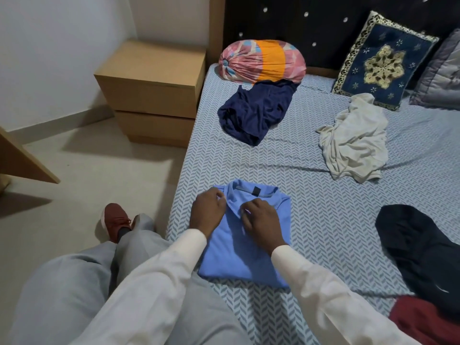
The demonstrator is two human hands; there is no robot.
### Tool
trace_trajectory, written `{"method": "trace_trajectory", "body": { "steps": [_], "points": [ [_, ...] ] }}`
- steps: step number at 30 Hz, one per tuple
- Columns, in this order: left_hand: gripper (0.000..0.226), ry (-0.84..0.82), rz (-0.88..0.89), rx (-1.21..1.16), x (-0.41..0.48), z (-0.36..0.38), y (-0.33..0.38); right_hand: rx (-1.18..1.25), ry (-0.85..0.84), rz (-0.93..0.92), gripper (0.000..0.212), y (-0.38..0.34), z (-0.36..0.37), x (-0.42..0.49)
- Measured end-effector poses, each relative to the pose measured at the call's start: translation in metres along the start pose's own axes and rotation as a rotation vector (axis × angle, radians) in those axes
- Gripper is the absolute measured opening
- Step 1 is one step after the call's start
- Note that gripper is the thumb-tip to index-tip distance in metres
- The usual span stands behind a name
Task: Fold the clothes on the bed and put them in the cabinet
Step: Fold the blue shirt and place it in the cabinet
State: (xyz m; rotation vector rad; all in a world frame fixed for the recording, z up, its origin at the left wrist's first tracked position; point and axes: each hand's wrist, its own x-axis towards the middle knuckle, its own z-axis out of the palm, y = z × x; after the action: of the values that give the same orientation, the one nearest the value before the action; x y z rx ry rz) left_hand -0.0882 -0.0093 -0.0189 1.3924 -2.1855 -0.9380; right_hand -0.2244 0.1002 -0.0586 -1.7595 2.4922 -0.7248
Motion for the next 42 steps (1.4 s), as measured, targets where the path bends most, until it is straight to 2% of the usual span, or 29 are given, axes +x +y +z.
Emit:
{"method": "trace_trajectory", "body": {
  "steps": [2,4,6,9,12,14,18,21,24,26,28,29,31,33,35,38,42],
  "points": [
    [0.016,-0.017,0.065,0.082,0.024,0.004,0.017,0.07,-0.052,0.241,0.023,-0.004,-0.003,0.009],
    [0.026,-0.101,0.1,0.195,0.044,0.012,0.029,0.044,-0.152,0.329,0.026,-0.007,-0.003,0.015],
    [0.031,-0.191,0.104,0.338,0.058,0.021,0.036,0.003,-0.199,0.332,0.025,-0.011,-0.004,0.017],
    [0.02,-0.21,0.073,0.448,0.073,0.026,0.039,-0.035,-0.196,0.294,0.017,-0.015,-0.004,0.016],
    [0.012,-0.195,0.026,0.425,0.085,0.024,0.041,-0.027,-0.154,0.254,0.002,-0.012,0.001,0.006],
    [0.01,-0.218,-0.014,0.389,0.091,0.023,0.04,-0.033,-0.138,0.232,0.005,-0.009,0.005,-0.002],
    [0.027,-0.294,-0.121,0.354,0.089,0.027,0.033,0.036,-0.169,0.218,0.008,-0.009,0.005,-0.004],
    [0.032,-0.303,-0.143,0.364,0.085,0.029,0.031,0.244,-0.075,0.43,0.021,0.0,-0.011,0.005],
    [0.027,-0.24,-0.064,0.384,0.082,0.033,0.03,0.246,0.045,0.664,0.031,0.032,-0.026,0.029],
    [0.015,-0.212,-0.019,0.358,0.082,0.036,0.03,0.158,-0.057,0.734,0.047,0.054,-0.032,0.05],
    [0.007,-0.231,-0.023,0.332,0.083,0.038,0.03,0.078,-0.278,0.706,0.057,0.067,-0.033,0.068],
    [0.006,-0.237,-0.028,0.324,0.083,0.039,0.031,0.06,-0.367,0.659,0.053,0.07,-0.033,0.075],
    [0.007,-0.234,-0.023,0.31,0.084,0.038,0.03,0.096,-0.421,0.587,0.038,0.073,-0.034,0.086],
    [0.007,-0.252,-0.013,0.305,0.086,0.036,0.027,0.15,-0.395,0.563,0.021,0.072,-0.039,0.089],
    [0.007,-0.264,-0.01,0.313,0.089,0.032,0.022,0.143,-0.311,0.523,0.015,0.072,-0.044,0.083],
    [0.013,-0.235,-0.027,0.306,0.091,0.028,0.013,0.155,-0.161,0.492,0.015,0.074,-0.043,0.068],
    [0.017,-0.197,-0.062,0.305,0.084,0.035,0.01,0.172,-0.116,0.541,0.022,0.075,-0.035,0.06]
  ]
}}
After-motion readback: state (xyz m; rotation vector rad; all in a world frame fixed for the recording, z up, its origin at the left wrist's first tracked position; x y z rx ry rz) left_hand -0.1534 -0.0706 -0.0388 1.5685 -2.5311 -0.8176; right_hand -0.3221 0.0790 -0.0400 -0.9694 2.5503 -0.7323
